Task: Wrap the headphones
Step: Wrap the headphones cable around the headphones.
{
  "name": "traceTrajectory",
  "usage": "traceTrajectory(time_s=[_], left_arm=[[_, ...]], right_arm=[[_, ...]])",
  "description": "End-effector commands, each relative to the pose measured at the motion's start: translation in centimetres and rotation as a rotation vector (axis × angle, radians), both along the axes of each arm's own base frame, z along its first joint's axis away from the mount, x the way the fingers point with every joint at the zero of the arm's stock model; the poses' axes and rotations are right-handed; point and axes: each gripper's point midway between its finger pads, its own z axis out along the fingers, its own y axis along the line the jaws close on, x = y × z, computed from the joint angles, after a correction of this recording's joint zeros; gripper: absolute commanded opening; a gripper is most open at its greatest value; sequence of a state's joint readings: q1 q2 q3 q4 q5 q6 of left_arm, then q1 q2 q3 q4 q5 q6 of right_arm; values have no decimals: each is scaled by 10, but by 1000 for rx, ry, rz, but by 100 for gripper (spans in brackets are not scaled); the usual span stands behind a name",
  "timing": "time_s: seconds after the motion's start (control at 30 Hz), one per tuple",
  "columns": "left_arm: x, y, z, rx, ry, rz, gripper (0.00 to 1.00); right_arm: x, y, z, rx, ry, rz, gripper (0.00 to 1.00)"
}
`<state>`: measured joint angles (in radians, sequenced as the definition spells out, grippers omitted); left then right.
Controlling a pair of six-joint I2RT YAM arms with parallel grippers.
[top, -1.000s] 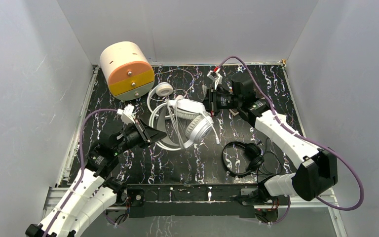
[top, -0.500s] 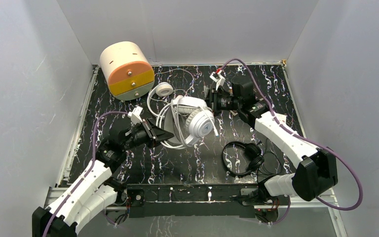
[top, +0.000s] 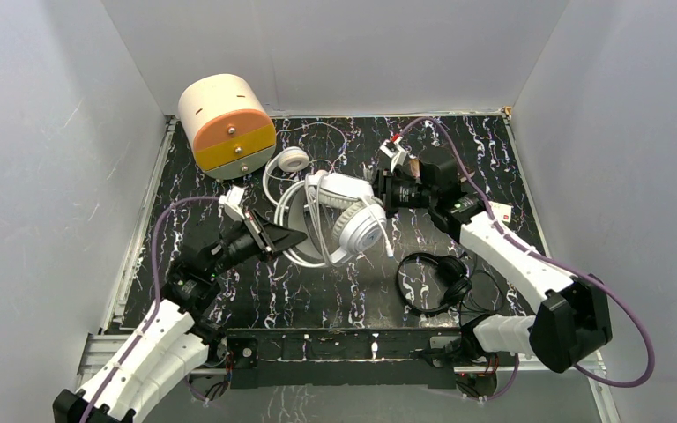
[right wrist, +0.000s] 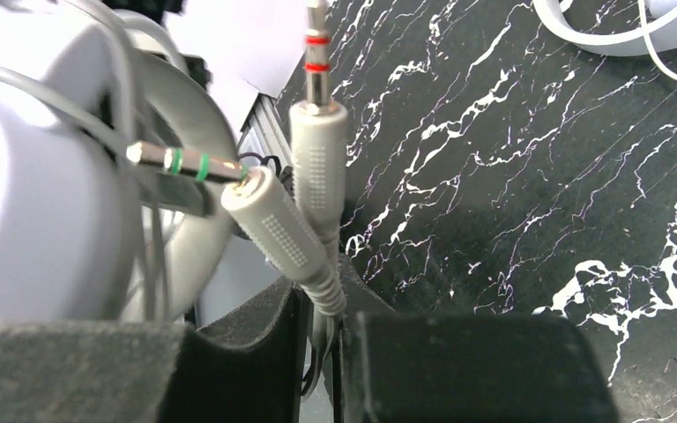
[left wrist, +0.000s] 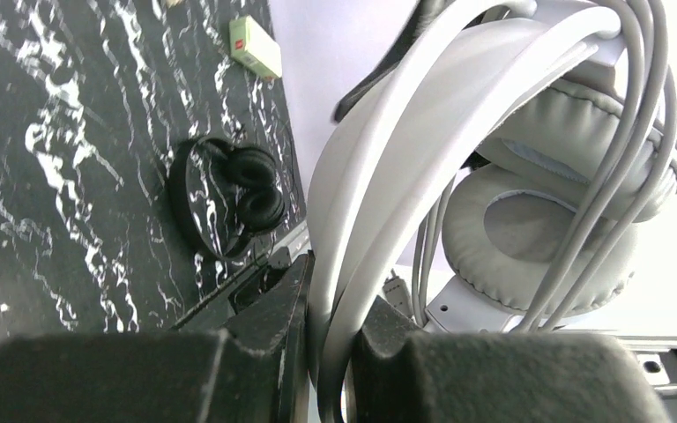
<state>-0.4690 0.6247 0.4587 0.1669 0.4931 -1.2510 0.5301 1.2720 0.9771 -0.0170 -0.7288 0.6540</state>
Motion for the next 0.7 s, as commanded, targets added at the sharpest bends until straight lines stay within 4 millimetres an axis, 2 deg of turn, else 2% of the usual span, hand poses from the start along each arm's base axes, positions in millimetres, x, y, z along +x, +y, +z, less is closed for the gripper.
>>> traceTrajectory(time_s=[0.0,0.1,0.2,0.33,0.43,0.53,0.67], left_arm=[[-2,5,73,-7,-260,8,0],[0,4,85,-9,-253,13,0],[6,6,77,41,-116,41,0],[7,12,74,94,-10,81,0],[8,30,71,151,28,179,0],[10,52,60,253,66,282,0],[7,60,48,297,93,313,0]], right_arm=[[-5,-4,14,38,-92,4,23],[-9,-4,14,57,-112,24,26],[-9,-2,14,86,-120,28,32],[-2,-5,1,39,-98,-16,40],[7,-15,-21,-52,-70,-97,52],[5,-26,-45,-136,-44,-135,62],[-1,-44,-74,-260,-38,-161,79]])
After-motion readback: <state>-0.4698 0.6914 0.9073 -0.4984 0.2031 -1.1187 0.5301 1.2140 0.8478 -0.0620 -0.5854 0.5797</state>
